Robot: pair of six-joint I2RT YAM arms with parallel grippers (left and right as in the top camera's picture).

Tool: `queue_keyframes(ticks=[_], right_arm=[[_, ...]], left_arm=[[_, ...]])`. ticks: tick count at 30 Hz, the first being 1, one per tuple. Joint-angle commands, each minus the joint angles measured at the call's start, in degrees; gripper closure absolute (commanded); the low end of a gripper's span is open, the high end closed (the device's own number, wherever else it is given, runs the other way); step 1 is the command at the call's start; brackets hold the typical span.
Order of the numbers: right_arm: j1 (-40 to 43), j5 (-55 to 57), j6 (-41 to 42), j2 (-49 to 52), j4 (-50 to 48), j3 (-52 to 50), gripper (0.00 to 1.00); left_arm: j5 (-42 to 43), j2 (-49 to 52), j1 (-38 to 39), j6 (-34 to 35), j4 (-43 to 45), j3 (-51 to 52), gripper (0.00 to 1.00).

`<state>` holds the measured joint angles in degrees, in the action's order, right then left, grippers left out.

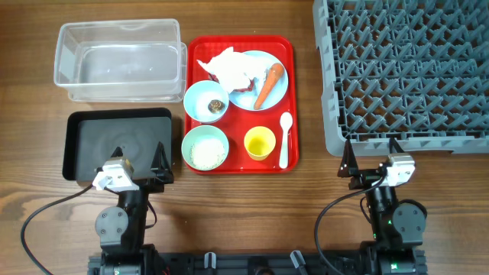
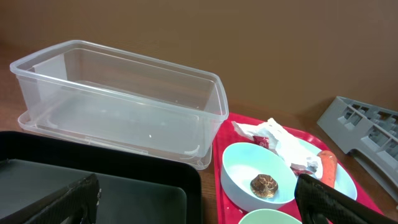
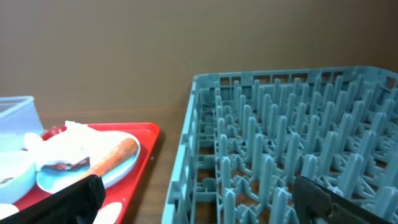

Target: Sort waste into correct bins and load items into the dishwasher rack

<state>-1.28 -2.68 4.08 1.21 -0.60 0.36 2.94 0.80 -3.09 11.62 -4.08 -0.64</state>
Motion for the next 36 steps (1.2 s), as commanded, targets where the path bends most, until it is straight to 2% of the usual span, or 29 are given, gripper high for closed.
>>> queue_keyframes(ticks=[1, 4, 8, 13, 15, 17, 19, 23, 26, 30, 32, 34, 36], right_arm=[[0.2, -4.1, 2.1, -0.2, -3.0, -0.1, 0.00], [0.2, -5.2, 4.0, -0.2, -9.2, 0.0, 0.00], [0.2, -5.3, 4.0, -0.2, -12.2, 1.5, 0.00], [0.2, -4.9, -0.8, 2.2, -12.2, 8.2, 0.00], [0.2, -5.0, -3.6, 6.4, -12.2, 13.2, 0.00], [0.2, -9.1, -5.7, 18.2, -12.0, 23.8, 0.00], [0.2, -12.2, -5.5, 24.4, -11.4, 29.1, 0.00], [0.2, -18.8, -5.4, 39.6, -0.8, 45.9, 0.00], [0.2, -19.8, -5.4, 50.6, 14.1, 60.6, 0.00], [0.2, -19.7, -5.6, 61.8, 29.5, 73.9, 0.00], [0.2, -19.7, -5.7, 66.1, 33.5, 76.7, 0.00], [0.2, -19.7, -5.3, 69.1, 33.7, 76.7, 0.00], [0.2, -19.7, -3.8, 71.6, 34.8, 76.7, 0.00]], left_arm=[[2.4, -0.4, -0.5, -0.9, 0.3, 0.3, 0.00], [7.9, -0.4, -0.5, -0.9, 2.8, 0.3, 0.00], [7.9, -0.4, -0.5, -0.7, 3.1, -1.2, 0.00], [7.9, 2.6, -0.5, -0.9, -1.9, -11.7, 0.00], [7.9, 7.2, -0.5, -1.0, -5.7, -17.9, 0.00], [8.0, 19.4, -0.5, -2.5, -12.8, -30.8, 0.00], [7.9, 25.6, -0.5, -2.5, -16.9, -37.5, 0.00], [8.0, 42.6, -0.4, -2.5, -30.8, -57.0, 0.00], [8.0, 56.6, -0.1, -3.4, -44.9, -73.0, 0.00], [7.9, 73.9, 3.6, -7.2, -61.7, -90.5, 0.00], [8.0, 80.9, 5.7, -7.3, -64.3, -94.3, 0.00], [8.2, 85.8, 6.9, -7.0, -62.4, -94.4, 0.00], [12.3, 90.1, 7.8, -6.0, -62.2, -94.4, 0.00]])
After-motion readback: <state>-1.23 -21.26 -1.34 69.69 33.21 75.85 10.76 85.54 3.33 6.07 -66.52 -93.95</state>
